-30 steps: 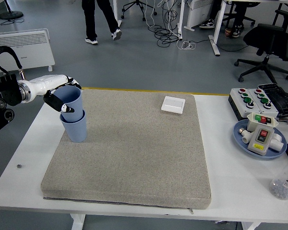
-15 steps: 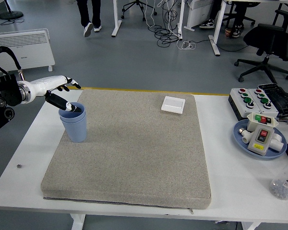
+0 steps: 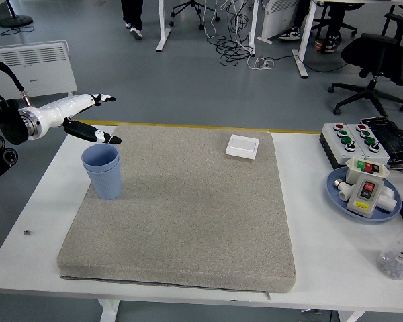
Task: Push cup pick cup insert cup
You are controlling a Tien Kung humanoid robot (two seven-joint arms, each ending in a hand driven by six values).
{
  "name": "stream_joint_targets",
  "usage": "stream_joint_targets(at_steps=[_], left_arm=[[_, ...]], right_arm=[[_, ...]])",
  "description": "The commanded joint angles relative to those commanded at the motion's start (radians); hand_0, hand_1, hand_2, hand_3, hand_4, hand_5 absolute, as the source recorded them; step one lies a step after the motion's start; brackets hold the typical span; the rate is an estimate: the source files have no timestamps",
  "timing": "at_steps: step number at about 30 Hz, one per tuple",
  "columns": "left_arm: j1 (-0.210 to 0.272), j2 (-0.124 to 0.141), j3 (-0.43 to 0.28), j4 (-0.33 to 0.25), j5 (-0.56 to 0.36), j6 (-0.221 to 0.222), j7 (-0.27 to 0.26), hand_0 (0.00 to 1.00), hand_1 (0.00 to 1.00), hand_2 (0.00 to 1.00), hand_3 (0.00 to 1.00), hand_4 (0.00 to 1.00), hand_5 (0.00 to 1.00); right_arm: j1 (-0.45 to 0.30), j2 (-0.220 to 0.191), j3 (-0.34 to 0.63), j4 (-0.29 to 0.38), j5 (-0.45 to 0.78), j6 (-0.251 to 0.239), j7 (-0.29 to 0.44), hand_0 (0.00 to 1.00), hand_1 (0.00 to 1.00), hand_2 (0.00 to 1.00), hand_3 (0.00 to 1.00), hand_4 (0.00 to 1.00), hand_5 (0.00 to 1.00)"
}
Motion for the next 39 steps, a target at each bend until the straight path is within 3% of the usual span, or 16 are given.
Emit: stream_joint_targets(at_steps=[1, 2, 7, 8, 13, 14, 15, 16, 20, 21, 28, 31, 33, 39], left_arm=[[0.005, 0.001, -0.017, -0.005, -0.006, 0.017, -0.012, 0.9, 0.927, 0.998, 0.987, 0.998, 0.602], [0.019, 0.006, -0.041, -0.021, -0.027, 0.037, -0.026, 0.636, 0.649, 0.676, 0.612, 0.758, 0.506], [0.093, 0.027, -0.197, -0.095, -0.202, 0.089, -0.026, 0.636, 0.649, 0.676, 0.612, 0.758, 0.506], [0.106, 0.029, -0.214, -0.107, -0.229, 0.097, -0.015, 0.565, 0.597, 0.605, 0.545, 0.697, 0.615], [0.272, 0.022, -0.419, -0.216, -0.437, 0.133, 0.141, 0.565, 0.597, 0.605, 0.545, 0.697, 0.615], [0.312, 0.016, -0.465, -0.238, -0.483, 0.129, 0.179, 0.579, 0.626, 0.634, 0.592, 0.698, 0.822], [0.338, 0.014, -0.504, -0.247, -0.522, 0.128, 0.201, 0.579, 0.626, 0.634, 0.592, 0.698, 0.822], [0.384, 0.008, -0.555, -0.271, -0.574, 0.11, 0.234, 0.579, 0.626, 0.634, 0.592, 0.698, 0.822], [0.512, -0.008, -0.709, -0.321, -0.732, 0.063, 0.275, 0.579, 0.626, 0.634, 0.592, 0.698, 0.822], [0.547, -0.017, -0.754, -0.333, -0.778, 0.048, 0.277, 0.64, 0.664, 0.656, 0.643, 0.714, 0.998], [0.718, -0.074, -1.018, -0.372, -1.07, -0.017, 0.237, 0.66, 0.673, 0.667, 0.644, 0.717, 0.998], [0.769, -0.102, -1.072, -0.374, -1.188, -0.031, 0.21, 0.66, 0.673, 0.667, 0.644, 0.717, 0.998], [0.798, -0.123, -1.093, -0.375, -1.207, -0.028, 0.196, 0.675, 0.682, 0.675, 0.647, 0.713, 0.998], [0.849, -0.17, -1.115, -0.377, -1.133, -0.009, 0.178, 0.676, 0.682, 0.676, 0.645, 0.707, 0.998]], right_arm=[[0.0, 0.0, 0.0, 0.0, -0.001, 0.0, 0.0, 0.677, 0.617, 0.646, 0.609, 0.148, 0.565], [-0.002, 0.0, 0.001, 0.0, 0.0, 0.0, 0.0, 0.678, 0.617, 0.646, 0.609, 0.148, 0.565], [-0.007, -0.001, 0.004, 0.0, -0.002, 0.001, 0.001, 0.678, 0.617, 0.646, 0.609, 0.148, 0.565], [-0.008, -0.001, 0.005, 0.0, -0.004, 0.001, 0.001, 0.677, 0.617, 0.643, 0.609, 0.147, 0.563], [-0.013, -0.002, 0.009, 0.0, -0.015, 0.001, 0.0, 0.677, 0.617, 0.643, 0.609, 0.147, 0.563], [-0.013, -0.002, 0.011, 0.0, -0.017, 0.001, 0.001, 0.677, 0.617, 0.644, 0.609, 0.148, 0.564], [-0.013, -0.002, 0.012, 0.0, -0.018, 0.001, 0.001, 0.677, 0.617, 0.644, 0.609, 0.148, 0.564], [-0.013, -0.002, 0.013, 0.0, -0.019, 0.002, 0.001, 0.677, 0.617, 0.644, 0.609, 0.148, 0.564], [-0.011, 0.0, 0.016, 0.0, -0.016, 0.001, 0.003, 0.677, 0.617, 0.644, 0.609, 0.148, 0.564], [-0.01, 0.0, 0.018, 0.0, -0.018, 0.001, 0.003, 0.677, 0.617, 0.643, 0.608, 0.147, 0.564], [-0.006, 0.001, 0.026, 0.0, -0.023, 0.003, 0.004, 0.677, 0.617, 0.643, 0.608, 0.147, 0.564], [-0.006, 0.002, 0.028, 0.0, -0.022, 0.003, 0.005, 0.677, 0.617, 0.643, 0.608, 0.147, 0.564], [-0.006, 0.002, 0.03, 0.0, -0.024, 0.004, 0.006, 0.677, 0.616, 0.643, 0.608, 0.147, 0.564], [-0.005, 0.003, 0.035, 0.0, -0.027, 0.005, 0.006, 0.677, 0.617, 0.643, 0.608, 0.147, 0.565]])
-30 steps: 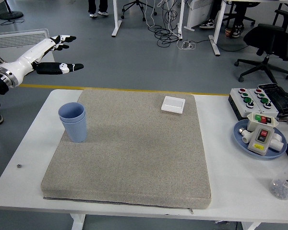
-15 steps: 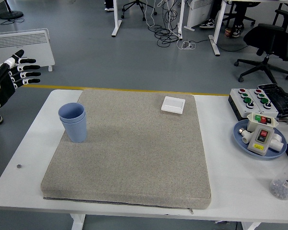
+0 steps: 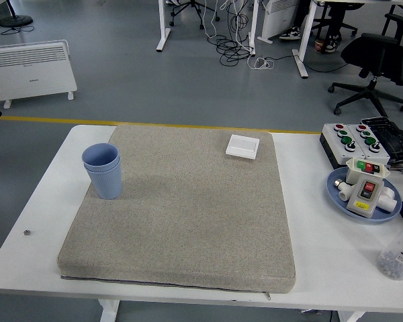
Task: Push cup pick cup insert cup
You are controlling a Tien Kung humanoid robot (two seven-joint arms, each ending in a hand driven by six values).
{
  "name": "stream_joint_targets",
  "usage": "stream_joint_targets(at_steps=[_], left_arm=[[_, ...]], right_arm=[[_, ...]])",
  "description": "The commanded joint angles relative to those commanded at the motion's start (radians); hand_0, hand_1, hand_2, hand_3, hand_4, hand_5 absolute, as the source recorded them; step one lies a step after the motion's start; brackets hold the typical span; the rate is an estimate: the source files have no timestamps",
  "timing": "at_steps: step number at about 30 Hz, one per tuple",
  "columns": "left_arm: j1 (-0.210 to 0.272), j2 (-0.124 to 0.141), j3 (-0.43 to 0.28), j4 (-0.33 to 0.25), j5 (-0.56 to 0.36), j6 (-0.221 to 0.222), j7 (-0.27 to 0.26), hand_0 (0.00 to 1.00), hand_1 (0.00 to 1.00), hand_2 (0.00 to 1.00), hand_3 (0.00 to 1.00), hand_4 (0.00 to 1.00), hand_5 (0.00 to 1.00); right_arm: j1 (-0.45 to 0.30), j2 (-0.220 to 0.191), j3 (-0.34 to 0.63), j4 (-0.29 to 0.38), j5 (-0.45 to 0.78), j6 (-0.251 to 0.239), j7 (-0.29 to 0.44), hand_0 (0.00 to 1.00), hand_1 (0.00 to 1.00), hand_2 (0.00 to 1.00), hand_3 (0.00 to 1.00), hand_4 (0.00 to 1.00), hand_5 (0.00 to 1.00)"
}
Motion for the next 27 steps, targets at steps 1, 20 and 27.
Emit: stream_joint_targets(at_steps=[1, 20, 27], left_arm=[[0.008, -0.011, 0.0, 0.002, 0.017, 0.002, -0.006, 0.676, 0.682, 0.676, 0.645, 0.707, 0.998], [0.066, -0.13, 0.024, 0.106, 0.183, 0.023, -0.097, 0.692, 0.709, 0.697, 0.6, 0.667, 0.998], [0.057, -0.148, 0.028, 0.128, 0.193, 0.027, -0.104, 0.699, 0.725, 0.716, 0.6, 0.666, 0.998]], right_arm=[[0.0, 0.0, 0.0, 0.0, 0.001, 0.0, 0.0, 0.677, 0.617, 0.643, 0.608, 0.147, 0.565], [0.008, -0.004, -0.001, 0.0, -0.006, 0.001, 0.0, 0.677, 0.615, 0.641, 0.608, 0.148, 0.566], [0.016, -0.004, 0.002, 0.0, -0.011, 0.002, 0.001, 0.677, 0.617, 0.641, 0.608, 0.148, 0.565]])
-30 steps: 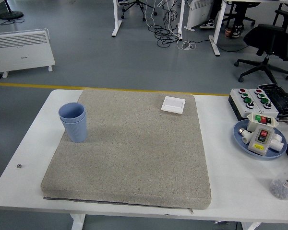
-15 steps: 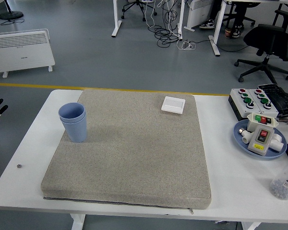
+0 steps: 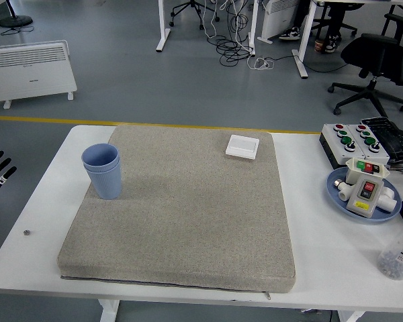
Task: Push cup pick cup insert cup
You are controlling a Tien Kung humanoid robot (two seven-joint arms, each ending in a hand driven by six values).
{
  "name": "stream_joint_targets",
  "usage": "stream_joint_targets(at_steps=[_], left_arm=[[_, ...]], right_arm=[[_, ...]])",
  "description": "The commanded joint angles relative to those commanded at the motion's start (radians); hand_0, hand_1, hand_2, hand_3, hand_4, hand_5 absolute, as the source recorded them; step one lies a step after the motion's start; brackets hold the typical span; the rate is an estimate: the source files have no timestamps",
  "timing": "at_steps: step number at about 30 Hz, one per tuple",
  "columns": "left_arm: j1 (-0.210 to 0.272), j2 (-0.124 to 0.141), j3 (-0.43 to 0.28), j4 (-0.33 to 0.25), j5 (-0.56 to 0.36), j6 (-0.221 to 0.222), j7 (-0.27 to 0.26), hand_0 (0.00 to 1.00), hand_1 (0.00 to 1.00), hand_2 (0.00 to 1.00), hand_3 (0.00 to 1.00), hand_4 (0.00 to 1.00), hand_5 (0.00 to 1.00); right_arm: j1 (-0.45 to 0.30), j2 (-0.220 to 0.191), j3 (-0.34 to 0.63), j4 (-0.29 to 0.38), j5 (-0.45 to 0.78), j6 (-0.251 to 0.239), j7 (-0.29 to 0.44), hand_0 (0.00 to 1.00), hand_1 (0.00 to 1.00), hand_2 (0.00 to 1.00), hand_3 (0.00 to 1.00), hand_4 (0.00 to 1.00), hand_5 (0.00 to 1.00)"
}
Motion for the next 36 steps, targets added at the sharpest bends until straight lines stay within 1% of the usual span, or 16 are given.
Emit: stream_joint_targets(at_steps=[4, 13, 14, 15, 20, 21, 36], left_arm=[[-0.001, -0.01, -0.01, 0.005, 0.008, 0.001, -0.01, 0.703, 0.733, 0.723, 0.586, 0.655, 0.998], [0.004, -0.02, -0.046, 0.009, 0.014, 0.012, -0.036, 0.705, 0.739, 0.721, 0.577, 0.655, 0.998], [0.004, -0.02, -0.045, 0.01, 0.014, 0.014, -0.037, 0.705, 0.739, 0.721, 0.577, 0.655, 0.998], [0.004, -0.021, -0.043, 0.01, 0.014, 0.015, -0.038, 0.712, 0.747, 0.747, 0.582, 0.643, 0.987], [0.0, -0.025, -0.034, 0.01, 0.015, 0.017, -0.04, 0.712, 0.747, 0.747, 0.582, 0.643, 0.987], [-0.001, -0.025, -0.032, 0.01, 0.015, 0.017, -0.04, 0.718, 0.762, 0.758, 0.577, 0.624, 0.967], [-0.001, -0.034, -0.023, 0.017, 0.016, 0.019, -0.034, 0.723, 0.766, 0.762, 0.576, 0.616, 0.959]], right_arm=[[0.004, 0.001, 0.005, 0.0, -0.004, 0.0, 0.002, 0.676, 0.615, 0.642, 0.607, 0.147, 0.569], [0.007, -0.002, 0.01, 0.0, 0.003, 0.002, 0.013, 0.676, 0.616, 0.64, 0.606, 0.147, 0.568], [0.007, -0.002, 0.01, 0.0, 0.006, 0.002, 0.014, 0.676, 0.616, 0.64, 0.606, 0.147, 0.568], [0.006, -0.003, 0.01, 0.0, 0.01, 0.003, 0.015, 0.674, 0.615, 0.638, 0.603, 0.148, 0.573], [0.003, -0.005, 0.01, 0.0, 0.011, 0.002, 0.015, 0.674, 0.615, 0.638, 0.603, 0.148, 0.573], [0.001, -0.005, 0.009, 0.0, 0.011, 0.002, 0.015, 0.674, 0.614, 0.635, 0.603, 0.147, 0.572], [-0.015, -0.006, 0.018, 0.0, 0.002, 0.0, 0.015, 0.673, 0.612, 0.634, 0.598, 0.142, 0.569]])
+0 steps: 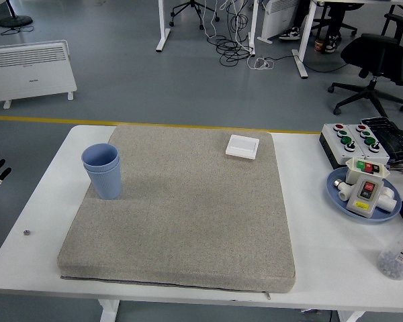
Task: Push cup pick cup insert cup
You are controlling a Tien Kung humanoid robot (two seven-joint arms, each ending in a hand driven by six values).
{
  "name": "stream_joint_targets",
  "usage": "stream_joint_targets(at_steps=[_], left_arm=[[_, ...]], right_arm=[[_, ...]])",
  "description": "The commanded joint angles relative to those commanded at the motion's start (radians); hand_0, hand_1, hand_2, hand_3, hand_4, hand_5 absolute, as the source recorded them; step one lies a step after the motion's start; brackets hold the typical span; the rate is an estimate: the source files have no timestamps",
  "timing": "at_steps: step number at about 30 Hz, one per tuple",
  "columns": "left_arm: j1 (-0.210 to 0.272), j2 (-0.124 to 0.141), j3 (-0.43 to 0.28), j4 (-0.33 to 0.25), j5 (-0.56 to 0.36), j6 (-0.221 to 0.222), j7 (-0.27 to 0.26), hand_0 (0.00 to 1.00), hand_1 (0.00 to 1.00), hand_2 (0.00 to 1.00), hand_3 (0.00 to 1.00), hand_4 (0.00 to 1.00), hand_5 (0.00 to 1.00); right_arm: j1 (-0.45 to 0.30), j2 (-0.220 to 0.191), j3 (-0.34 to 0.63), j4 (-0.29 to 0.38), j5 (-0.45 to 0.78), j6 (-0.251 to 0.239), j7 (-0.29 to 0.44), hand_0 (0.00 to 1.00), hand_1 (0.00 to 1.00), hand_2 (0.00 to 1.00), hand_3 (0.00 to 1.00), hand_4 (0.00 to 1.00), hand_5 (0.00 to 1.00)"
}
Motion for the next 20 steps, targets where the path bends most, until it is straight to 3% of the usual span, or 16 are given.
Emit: stream_joint_targets(at_steps=[20], left_arm=[[-0.003, -0.001, 0.028, -0.007, -0.002, -0.013, 0.001, 0.73, 0.766, 0.765, 0.576, 0.61, 0.946]], right_arm=[[-0.017, 0.002, 0.031, 0.0, -0.008, -0.004, 0.0, 0.673, 0.612, 0.638, 0.595, 0.131, 0.561]])
